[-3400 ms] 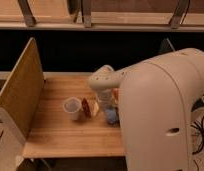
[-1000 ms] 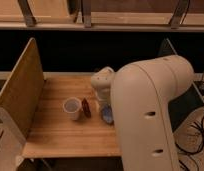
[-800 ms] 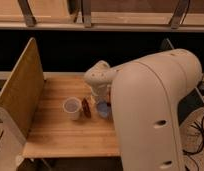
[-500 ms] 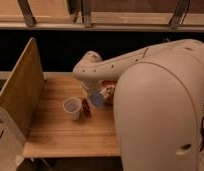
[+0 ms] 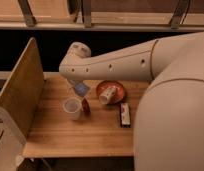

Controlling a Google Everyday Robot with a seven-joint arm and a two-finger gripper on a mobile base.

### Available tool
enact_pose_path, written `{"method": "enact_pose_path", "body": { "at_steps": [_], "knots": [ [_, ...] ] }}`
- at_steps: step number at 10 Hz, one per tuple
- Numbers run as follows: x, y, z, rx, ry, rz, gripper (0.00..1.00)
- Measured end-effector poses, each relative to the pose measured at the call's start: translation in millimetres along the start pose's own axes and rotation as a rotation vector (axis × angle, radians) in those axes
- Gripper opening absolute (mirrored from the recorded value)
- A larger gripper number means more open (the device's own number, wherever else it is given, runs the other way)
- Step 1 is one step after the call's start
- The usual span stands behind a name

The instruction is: Place the white sponge in the ceramic cup

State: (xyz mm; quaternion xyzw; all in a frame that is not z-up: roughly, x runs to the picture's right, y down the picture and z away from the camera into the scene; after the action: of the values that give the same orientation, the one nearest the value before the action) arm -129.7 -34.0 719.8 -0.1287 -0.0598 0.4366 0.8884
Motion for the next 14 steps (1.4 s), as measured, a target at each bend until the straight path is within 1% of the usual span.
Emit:
{"method": "enact_pose_path", "body": {
  "at_steps": [1,2,3,4,6,7,9,10,12,14],
  "knots": [
    [4.0,11.7,0.6,-0.046,-0.029,0.001,0.0],
    [11.0,21.9,4.7,-0.086,-0.046,-0.001,0.0],
    [22.9,33.2,11.6,-0.138,-0.066,-0.004,0.0],
    [32.5,39.2,18.8,-0.178,-0.085,-0.011,0.0],
    [44.5,49.9,33.2,-0.245,-0.122,-0.036,0.0],
    [45.9,56.2,39.3,-0.271,-0.138,-0.058,0.0],
    [44.7,67.0,48.0,-0.307,-0.156,-0.116,0.0],
    [43.9,71.3,52.4,-0.32,-0.157,-0.147,0.0],
    [44.7,70.9,59.2,-0.334,-0.151,-0.174,0.0],
    [47.1,63.5,62.9,-0.339,-0.151,-0.174,0.0]
  ]
}}
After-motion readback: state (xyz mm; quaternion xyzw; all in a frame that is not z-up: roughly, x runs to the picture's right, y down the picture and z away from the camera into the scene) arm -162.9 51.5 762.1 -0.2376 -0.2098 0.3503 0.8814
